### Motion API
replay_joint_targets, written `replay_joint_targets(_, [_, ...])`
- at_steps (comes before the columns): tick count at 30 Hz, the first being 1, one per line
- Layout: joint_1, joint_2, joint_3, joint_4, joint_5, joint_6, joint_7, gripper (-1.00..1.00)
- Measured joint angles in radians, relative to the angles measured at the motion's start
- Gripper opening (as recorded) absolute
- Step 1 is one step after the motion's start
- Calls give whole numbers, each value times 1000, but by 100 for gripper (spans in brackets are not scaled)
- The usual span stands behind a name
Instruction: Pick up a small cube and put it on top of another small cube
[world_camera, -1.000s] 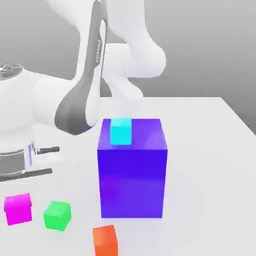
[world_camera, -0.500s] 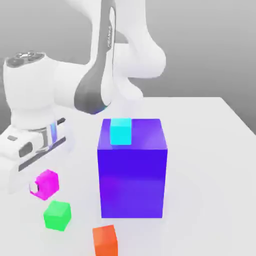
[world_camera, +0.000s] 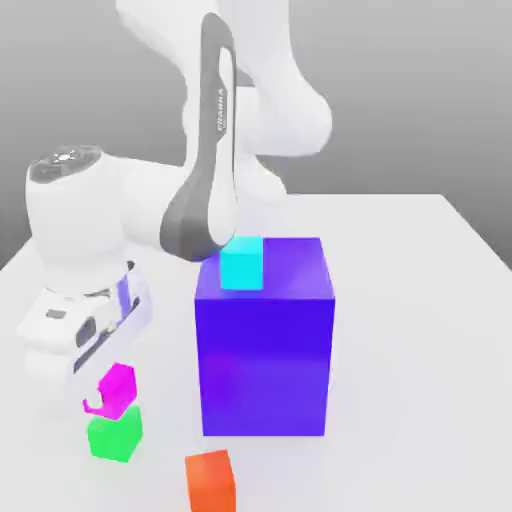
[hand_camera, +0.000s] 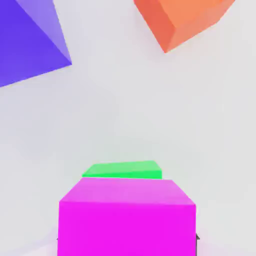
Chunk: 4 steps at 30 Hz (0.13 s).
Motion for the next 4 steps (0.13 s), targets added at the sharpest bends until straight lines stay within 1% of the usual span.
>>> replay_joint_targets(2, [-5,27,7,-2,12,32,-10,-100])
replay_joint_targets(3, [-7,38,10,-3,17,46,-14,100])
replay_joint_targets(4, [-7,38,9,-3,17,45,-14,100])
